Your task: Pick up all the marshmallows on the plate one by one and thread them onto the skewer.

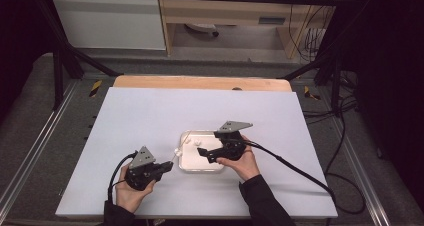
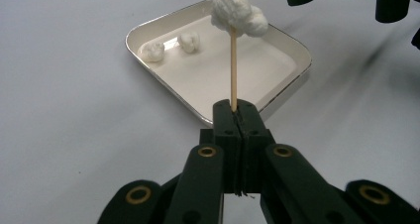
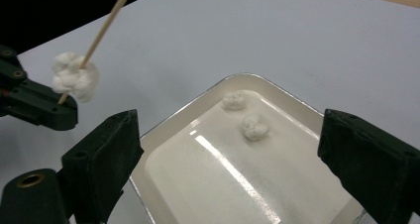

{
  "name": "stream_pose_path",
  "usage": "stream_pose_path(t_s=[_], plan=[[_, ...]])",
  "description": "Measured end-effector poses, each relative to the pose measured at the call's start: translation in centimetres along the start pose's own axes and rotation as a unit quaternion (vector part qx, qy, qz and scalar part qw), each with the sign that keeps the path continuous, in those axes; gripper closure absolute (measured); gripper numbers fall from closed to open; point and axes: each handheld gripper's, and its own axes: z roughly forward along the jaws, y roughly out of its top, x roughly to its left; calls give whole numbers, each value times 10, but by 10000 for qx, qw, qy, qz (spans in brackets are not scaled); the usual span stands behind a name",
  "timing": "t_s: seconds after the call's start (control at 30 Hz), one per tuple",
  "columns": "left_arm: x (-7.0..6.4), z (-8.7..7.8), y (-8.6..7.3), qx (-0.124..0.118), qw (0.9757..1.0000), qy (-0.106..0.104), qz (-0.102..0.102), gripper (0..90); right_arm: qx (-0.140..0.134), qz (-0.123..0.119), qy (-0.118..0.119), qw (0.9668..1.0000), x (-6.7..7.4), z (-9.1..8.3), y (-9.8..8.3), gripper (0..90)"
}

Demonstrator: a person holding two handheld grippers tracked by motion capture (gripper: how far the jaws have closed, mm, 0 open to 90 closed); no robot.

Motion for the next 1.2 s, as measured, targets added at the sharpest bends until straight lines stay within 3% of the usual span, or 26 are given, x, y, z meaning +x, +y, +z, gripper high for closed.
stream_pose_path(t_s=[0.37,0.67,1.2], plan=[[5,0,-1,-32,9999,-8,-98,884,238,55,-330,9992,-15,20,9,71],[8,-1,-2,-54,9999,10,-141,884,487,45,-405,9980,-23,42,12,106],[9,0,-2,-40,9999,5,-152,884,802,131,-181,9965,-27,65,4,447]])
